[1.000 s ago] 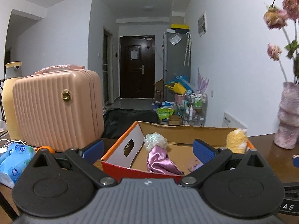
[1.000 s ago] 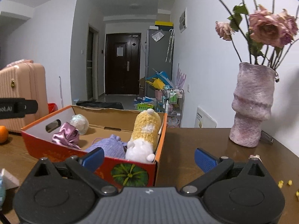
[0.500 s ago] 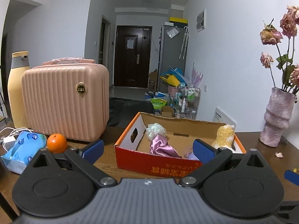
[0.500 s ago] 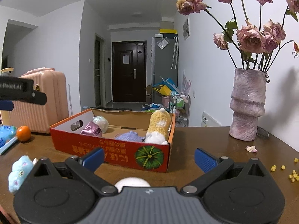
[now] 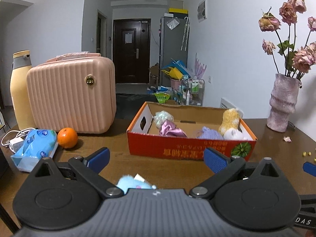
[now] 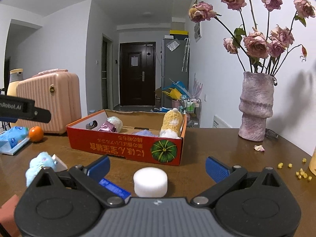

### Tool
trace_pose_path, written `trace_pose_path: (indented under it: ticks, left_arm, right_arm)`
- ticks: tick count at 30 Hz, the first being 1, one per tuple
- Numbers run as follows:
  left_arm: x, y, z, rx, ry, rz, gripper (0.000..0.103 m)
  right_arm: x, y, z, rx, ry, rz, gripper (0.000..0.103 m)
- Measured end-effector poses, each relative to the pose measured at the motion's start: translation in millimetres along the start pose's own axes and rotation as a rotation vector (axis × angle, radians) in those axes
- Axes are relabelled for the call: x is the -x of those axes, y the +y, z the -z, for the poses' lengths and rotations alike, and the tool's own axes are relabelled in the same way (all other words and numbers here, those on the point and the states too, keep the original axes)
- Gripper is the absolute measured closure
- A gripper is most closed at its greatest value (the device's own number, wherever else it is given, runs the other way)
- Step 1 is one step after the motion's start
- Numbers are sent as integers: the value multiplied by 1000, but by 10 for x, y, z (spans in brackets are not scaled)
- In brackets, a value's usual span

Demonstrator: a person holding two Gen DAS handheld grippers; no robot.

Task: Organize soft objects
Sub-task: 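Move both tools back from the box toward the table items, then lower the left tool onto the pink sponge and close on it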

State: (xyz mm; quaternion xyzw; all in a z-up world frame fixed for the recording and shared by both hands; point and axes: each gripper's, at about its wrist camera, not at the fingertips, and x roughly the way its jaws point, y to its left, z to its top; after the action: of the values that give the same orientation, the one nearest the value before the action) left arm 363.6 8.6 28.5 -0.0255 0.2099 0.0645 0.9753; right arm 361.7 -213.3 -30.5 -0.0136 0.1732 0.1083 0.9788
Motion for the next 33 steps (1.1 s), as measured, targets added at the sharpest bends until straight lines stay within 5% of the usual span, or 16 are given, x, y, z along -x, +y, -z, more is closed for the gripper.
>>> trace_pose_path:
  ticks: [33]
  left_arm:
    - [1028, 219, 694, -52, -5, 66, 0]
  right_arm:
    - [931, 295, 508, -38, 48, -2, 0]
